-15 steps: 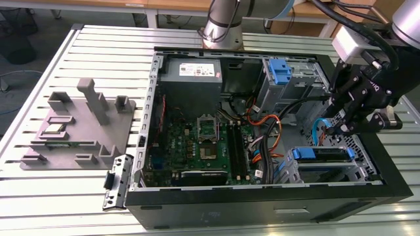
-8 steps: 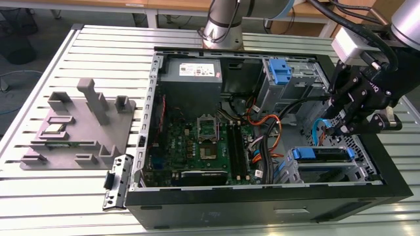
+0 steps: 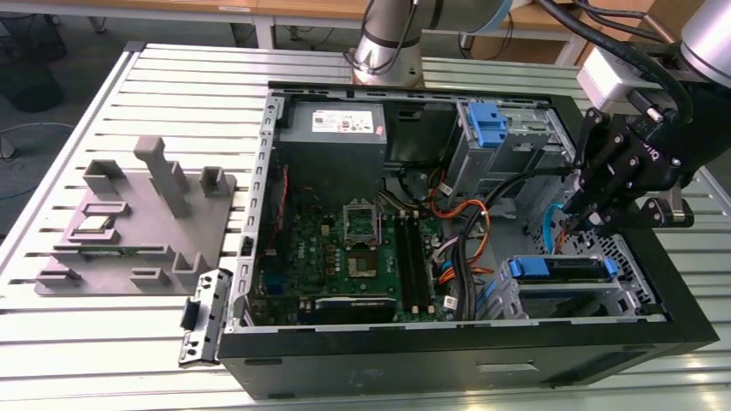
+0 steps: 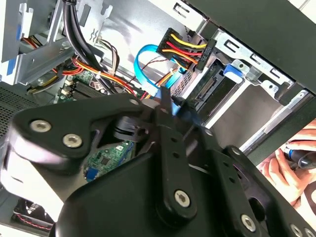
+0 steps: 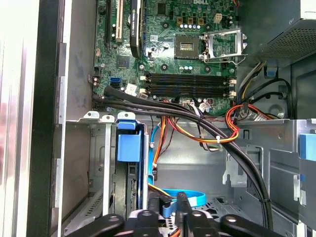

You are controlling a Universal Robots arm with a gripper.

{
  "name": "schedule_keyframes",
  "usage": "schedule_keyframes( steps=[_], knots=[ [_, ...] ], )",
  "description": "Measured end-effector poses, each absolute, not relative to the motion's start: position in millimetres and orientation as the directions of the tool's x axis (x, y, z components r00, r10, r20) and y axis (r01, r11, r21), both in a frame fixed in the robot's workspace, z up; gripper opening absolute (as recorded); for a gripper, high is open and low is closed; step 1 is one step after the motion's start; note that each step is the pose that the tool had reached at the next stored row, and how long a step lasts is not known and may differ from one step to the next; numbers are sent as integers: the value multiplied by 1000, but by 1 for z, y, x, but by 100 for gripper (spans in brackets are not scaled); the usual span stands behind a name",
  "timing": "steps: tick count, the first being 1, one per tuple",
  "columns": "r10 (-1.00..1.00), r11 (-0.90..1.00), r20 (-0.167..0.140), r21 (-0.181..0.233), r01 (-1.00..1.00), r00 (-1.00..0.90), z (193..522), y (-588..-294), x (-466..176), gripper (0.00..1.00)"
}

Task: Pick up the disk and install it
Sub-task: 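Insert the first disk wire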

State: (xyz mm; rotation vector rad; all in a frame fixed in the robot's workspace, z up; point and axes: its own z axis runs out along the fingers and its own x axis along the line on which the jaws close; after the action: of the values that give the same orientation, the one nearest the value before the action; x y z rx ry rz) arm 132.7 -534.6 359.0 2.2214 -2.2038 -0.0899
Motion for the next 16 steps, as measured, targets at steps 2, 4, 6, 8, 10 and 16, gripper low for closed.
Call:
schedule_keyframes(
  steps=[2,4,6,8,10,16],
  knots=[
    [-999,-9,-33,48,-999,7,359,-535,133,28],
    [-999,-9,-32,48,-999,7,359,-535,133,28],
    [-999,-9,-32,48,-999,7,359,-535,133,28],
    [-999,-9,-32,48,-999,7,359,-535,133,28],
    [-999,-9,-32,48,-999,7,359,-535,133,28],
    [-999,-9,-31,48,-999,7,359,-535,133,13]
  ],
)
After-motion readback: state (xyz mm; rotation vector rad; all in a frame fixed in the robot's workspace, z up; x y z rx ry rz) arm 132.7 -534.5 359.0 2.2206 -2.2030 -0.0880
